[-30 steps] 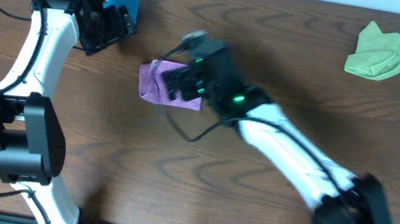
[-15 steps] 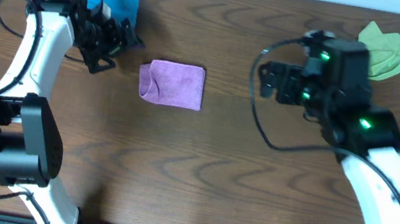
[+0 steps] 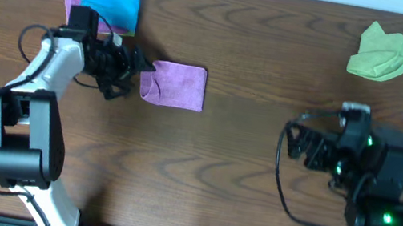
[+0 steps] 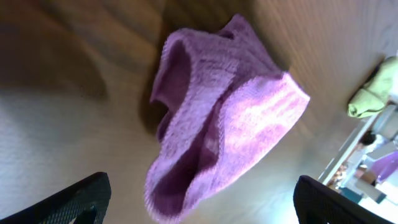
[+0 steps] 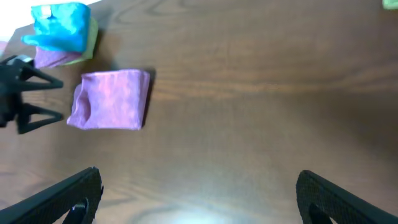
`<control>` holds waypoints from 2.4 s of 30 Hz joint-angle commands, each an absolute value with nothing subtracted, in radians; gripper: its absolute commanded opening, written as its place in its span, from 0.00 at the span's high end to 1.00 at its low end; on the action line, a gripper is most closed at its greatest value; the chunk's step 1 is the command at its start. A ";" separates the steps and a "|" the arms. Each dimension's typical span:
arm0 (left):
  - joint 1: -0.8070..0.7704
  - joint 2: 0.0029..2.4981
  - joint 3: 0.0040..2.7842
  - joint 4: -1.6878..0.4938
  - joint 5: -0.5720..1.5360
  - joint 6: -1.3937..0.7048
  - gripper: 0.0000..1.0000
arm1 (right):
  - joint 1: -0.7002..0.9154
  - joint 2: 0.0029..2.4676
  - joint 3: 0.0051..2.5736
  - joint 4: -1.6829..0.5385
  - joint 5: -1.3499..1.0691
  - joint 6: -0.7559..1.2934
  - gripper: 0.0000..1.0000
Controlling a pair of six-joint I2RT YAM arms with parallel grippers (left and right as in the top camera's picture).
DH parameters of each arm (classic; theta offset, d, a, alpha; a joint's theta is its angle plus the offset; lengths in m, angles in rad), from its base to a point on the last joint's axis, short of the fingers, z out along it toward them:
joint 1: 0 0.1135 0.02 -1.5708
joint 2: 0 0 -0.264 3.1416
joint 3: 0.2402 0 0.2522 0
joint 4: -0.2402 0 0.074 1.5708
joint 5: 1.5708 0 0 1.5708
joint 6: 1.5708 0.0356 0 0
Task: Fold the cloth
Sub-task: 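Grasp the folded purple square's left edge with the left gripper, then carry the purple square with the left gripper onto the blue cloth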
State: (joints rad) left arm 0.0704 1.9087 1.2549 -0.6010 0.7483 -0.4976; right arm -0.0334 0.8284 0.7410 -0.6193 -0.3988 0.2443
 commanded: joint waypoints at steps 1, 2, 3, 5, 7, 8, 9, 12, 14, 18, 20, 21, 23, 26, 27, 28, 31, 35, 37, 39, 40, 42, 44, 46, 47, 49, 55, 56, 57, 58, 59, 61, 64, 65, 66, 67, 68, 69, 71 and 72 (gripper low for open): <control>0.040 1.896 1.198 -0.534 0.786 -0.579 0.05 | -0.088 0.744 0.673 -0.613 -0.522 0.231 0.01; 0.030 1.896 1.184 -0.506 0.786 -0.596 0.05 | -0.100 0.725 0.655 -0.614 -0.537 0.231 0.01; 0.022 1.896 1.172 -0.482 0.786 -0.613 0.05 | -0.111 0.708 0.639 -0.614 -0.552 0.231 0.01; 0.003 1.896 1.152 -0.440 0.786 -0.646 0.05 | -0.131 0.678 0.604 -0.619 -0.575 0.231 0.01; -0.016 1.896 1.138 -0.406 0.778 -0.669 0.05 | -0.145 0.661 0.574 -0.620 -0.595 0.231 0.01; -0.025 1.896 1.135 -0.395 0.772 -0.678 0.05 | -0.150 0.657 0.562 -0.620 -0.604 0.231 0.01; -0.033 1.896 1.134 -0.386 0.765 -0.683 0.05 | -0.152 0.657 0.555 -0.620 -0.610 0.231 0.01; -0.047 1.896 1.134 -0.373 0.731 -0.704 0.05 | -0.152 0.658 0.551 -0.620 -0.610 0.231 0.01; -0.052 1.896 1.134 -0.365 0.717 -0.708 0.05 | -0.152 0.658 0.551 -0.620 -0.610 0.231 0.01; -0.055 1.896 1.134 -0.356 0.683 -0.715 0.05 | -0.152 0.658 0.551 -0.620 -0.610 0.231 0.01; -0.055 1.896 1.134 -0.357 0.671 -0.716 0.05 | -0.152 0.658 0.551 -0.621 -0.610 0.231 0.01; -0.055 1.896 1.134 -0.357 0.670 -0.715 0.05 | -0.152 0.658 0.551 -0.620 -0.610 0.231 0.01; -0.055 1.896 1.134 -0.362 0.673 -0.716 0.05 | -0.152 0.658 0.551 -0.620 -0.610 0.231 0.01; -0.055 1.896 1.134 -0.379 0.674 -0.715 0.05 | -0.152 0.658 0.551 -0.618 -0.610 0.231 0.01; -0.055 1.896 1.134 -0.388 0.670 -0.715 0.05 | -0.152 0.658 0.551 -0.617 -0.609 0.231 0.01; -0.055 1.896 1.134 -0.392 0.668 -0.714 0.05 | -0.152 0.658 0.551 -0.617 -0.610 0.231 0.01; -0.055 1.896 1.134 -0.392 0.649 -0.715 0.05 | -0.152 0.658 0.551 -0.616 -0.609 0.231 0.01; -0.056 1.900 1.132 -0.391 0.620 -0.721 0.05 | -0.152 0.658 0.551 -0.617 -0.610 0.231 0.01; -0.060 1.908 1.131 -0.386 0.618 -0.723 0.05 | -0.152 0.658 0.551 -0.617 -0.610 0.231 0.01; -0.066 1.918 1.131 -0.381 0.616 -0.734 0.05 | -0.152 0.658 0.551 -0.617 -0.609 0.231 0.01; -0.069 1.923 1.131 -0.376 0.619 -0.735 0.05 | -0.152 0.658 0.551 -0.617 -0.609 0.231 0.01; -0.078 1.938 1.131 -0.355 0.622 -0.748 0.05 | -0.152 0.659 0.551 -0.618 -0.609 0.231 0.01; -0.088 1.951 1.131 -0.334 0.622 -0.769 0.05 | -0.152 0.659 0.551 -0.618 -0.609 0.231 0.01; -0.104 1.964 1.131 -0.298 0.633 -0.781 0.00 | -0.151 0.659 0.551 -0.618 -0.609 0.231 0.01; -0.112 1.967 1.131 -0.281 0.633 -0.786 0.11 | -0.151 0.659 0.551 -0.618 -0.609 0.231 0.01; -0.129 1.969 1.131 -0.249 0.630 -0.787 0.34 | -0.151 0.659 0.551 -0.618 -0.609 0.231 0.01; -0.153 1.969 1.131 -0.183 0.585 -0.785 0.69 | -0.151 0.659 0.551 -0.618 -0.609 0.231 0.01; -0.153 1.969 1.131 -0.181 0.573 -0.781 0.69 | -0.151 0.659 0.551 -0.618 -0.609 0.231 0.01; -0.153 1.970 1.131 -0.181 0.564 -0.775 0.69 | -0.151 0.659 0.551 -0.618 -0.609 0.231 0.01; -0.153 1.972 1.131 -0.178 0.561 -0.755 0.69 | -0.151 0.659 0.551 -0.618 -0.609 0.231 0.01; -0.153 1.975 1.131 -0.175 0.562 -0.736 0.66 | -0.151 0.659 0.551 -0.618 -0.609 0.231 0.01; -0.156 1.985 1.130 -0.175 0.562 -0.720 0.62 | -0.151 0.659 0.551 -0.618 -0.609 0.231 0.01; -0.160 2.020 1.130 -0.170 0.570 -0.718 0.63 | -0.151 0.659 0.551 -0.618 -0.609 0.231 0.01; -0.163 2.033 1.130 -0.167 0.576 -0.718 0.66 | -0.151 0.659 0.551 -0.618 -0.609 0.231 0.01; -0.165 2.051 1.130 -0.160 0.587 -0.716 0.69 | -0.151 0.659 0.551 -0.618 -0.609 0.231 0.01; -0.165 2.074 1.130 -0.144 0.613 -0.709 0.71 | -0.151 0.659 0.551 -0.618 -0.609 0.231 0.01; -0.165 2.087 1.130 -0.134 0.625 -0.707 0.72 | -0.151 0.659 0.551 -0.618 -0.609 0.231 0.01; -0.165 2.104 1.130 -0.118 0.645 -0.707 0.73 | -0.151 0.659 0.551 -0.618 -0.609 0.231 0.01; -0.165 2.125 1.130 -0.090 0.672 -0.706 0.79 | -0.151 0.659 0.551 -0.618 -0.609 0.231 0.01; -0.165 2.132 1.130 -0.078 0.675 -0.705 0.85 | -0.151 0.659 0.551 -0.618 -0.609 0.231 0.01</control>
